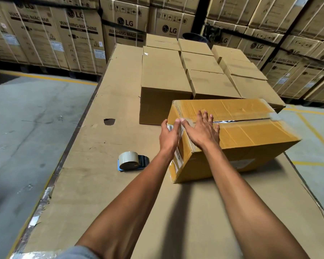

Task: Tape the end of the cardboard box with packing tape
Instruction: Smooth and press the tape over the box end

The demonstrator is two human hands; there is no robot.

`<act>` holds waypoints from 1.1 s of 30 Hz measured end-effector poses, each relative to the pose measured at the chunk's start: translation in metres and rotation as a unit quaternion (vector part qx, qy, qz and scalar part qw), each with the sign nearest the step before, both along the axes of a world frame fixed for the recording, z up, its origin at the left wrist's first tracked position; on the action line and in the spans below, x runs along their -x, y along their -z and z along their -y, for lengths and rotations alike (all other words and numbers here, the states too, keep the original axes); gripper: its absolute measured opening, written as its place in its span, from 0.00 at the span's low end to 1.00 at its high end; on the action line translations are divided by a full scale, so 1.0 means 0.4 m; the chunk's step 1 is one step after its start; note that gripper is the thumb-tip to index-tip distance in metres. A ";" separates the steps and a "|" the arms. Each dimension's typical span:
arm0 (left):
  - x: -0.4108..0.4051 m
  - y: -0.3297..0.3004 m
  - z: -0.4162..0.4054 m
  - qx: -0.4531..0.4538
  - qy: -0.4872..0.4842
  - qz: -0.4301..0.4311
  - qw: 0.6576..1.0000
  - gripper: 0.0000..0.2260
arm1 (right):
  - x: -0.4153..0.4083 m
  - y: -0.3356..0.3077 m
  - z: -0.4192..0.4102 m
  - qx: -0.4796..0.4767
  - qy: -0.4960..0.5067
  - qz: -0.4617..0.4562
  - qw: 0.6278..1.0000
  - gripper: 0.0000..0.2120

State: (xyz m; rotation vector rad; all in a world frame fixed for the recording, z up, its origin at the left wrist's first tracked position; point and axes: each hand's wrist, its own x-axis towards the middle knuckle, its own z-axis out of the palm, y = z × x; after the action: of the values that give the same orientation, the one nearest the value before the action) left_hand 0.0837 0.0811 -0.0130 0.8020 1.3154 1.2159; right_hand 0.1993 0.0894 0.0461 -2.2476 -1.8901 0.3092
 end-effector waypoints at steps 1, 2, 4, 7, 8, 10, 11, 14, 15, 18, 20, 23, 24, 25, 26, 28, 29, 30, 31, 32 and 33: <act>-0.005 0.006 -0.009 0.012 0.003 0.009 1.000 0.35 | 0.002 0.002 -0.006 0.003 0.009 0.000 1.000 0.48; -0.010 0.016 -0.018 0.025 0.010 0.026 0.999 0.36 | 0.004 0.003 -0.011 0.003 0.015 0.001 1.000 0.48; -0.022 0.042 -0.031 0.038 0.017 0.079 0.996 0.40 | 0.006 0.004 -0.015 0.002 0.020 0.005 1.000 0.44; -0.043 0.081 -0.036 0.043 -0.005 0.105 0.993 0.32 | 0.003 0.011 -0.021 0.003 0.021 0.009 1.000 0.37; -0.046 0.092 -0.036 0.039 -0.018 0.098 0.994 0.27 | 0.001 0.015 -0.024 0.003 0.021 0.009 1.000 0.35; -0.047 0.107 -0.033 0.032 -0.048 0.089 0.994 0.19 | -0.002 0.022 -0.028 -0.006 0.021 0.013 1.000 0.33; -0.048 0.114 -0.034 0.032 -0.052 0.092 0.994 0.18 | -0.002 0.023 -0.030 -0.010 0.021 0.012 1.000 0.32; -0.045 0.107 -0.037 0.043 -0.046 0.132 0.989 0.20 | 0.004 0.022 -0.028 -0.013 0.028 0.006 1.000 0.34; -0.045 0.099 -0.036 0.048 -0.042 0.154 0.986 0.24 | 0.005 0.020 -0.026 -0.013 0.030 0.008 0.999 0.37; -0.048 0.077 -0.041 0.068 -0.037 0.193 0.978 0.30 | 0.008 0.015 -0.026 -0.008 0.033 0.008 0.999 0.43; -0.048 0.083 -0.045 0.072 -0.040 0.213 0.973 0.25 | 0.007 0.019 -0.029 -0.011 0.034 0.004 0.999 0.39; -0.043 0.103 -0.047 0.071 -0.061 0.181 0.979 0.16 | 0.003 0.025 -0.033 -0.014 0.033 0.003 0.999 0.33; -0.041 0.111 -0.047 0.070 -0.063 0.164 0.982 0.14 | 0.003 0.027 -0.033 -0.014 0.031 0.004 0.999 0.32; -0.040 0.111 -0.044 0.070 -0.062 0.154 0.984 0.13 | 0.003 0.028 -0.032 -0.013 0.029 0.005 0.999 0.31; -0.040 0.106 -0.043 0.073 -0.063 0.151 0.984 0.13 | 0.004 0.028 -0.031 -0.012 0.028 0.005 1.000 0.31; -0.040 0.091 -0.044 0.074 -0.059 0.178 0.979 0.17 | 0.007 0.024 -0.028 -0.011 0.028 0.008 1.000 0.34; -0.041 0.081 -0.044 0.074 -0.053 0.190 0.978 0.22 | 0.007 0.021 -0.025 -0.009 0.027 0.010 1.000 0.37; -0.043 0.076 -0.046 0.072 -0.048 0.192 0.978 0.27 | 0.008 0.019 -0.025 -0.008 0.027 0.012 1.000 0.39; -0.046 0.074 -0.046 0.071 -0.044 0.194 0.977 0.28 | 0.007 0.019 -0.027 -0.007 0.027 0.011 1.000 0.38; -0.049 0.077 -0.045 0.073 -0.046 0.194 0.977 0.26 | 0.006 0.021 -0.028 -0.007 0.027 0.010 1.000 0.37; -0.049 0.083 -0.040 0.074 -0.049 0.189 0.978 0.23 | 0.005 0.022 -0.028 -0.007 0.026 0.010 1.000 0.34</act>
State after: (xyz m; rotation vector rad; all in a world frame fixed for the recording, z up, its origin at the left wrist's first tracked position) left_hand 0.1032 0.0971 -0.0461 0.3782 1.1244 1.2596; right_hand 0.1974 0.1008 0.0371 -2.2950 -1.8337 0.2646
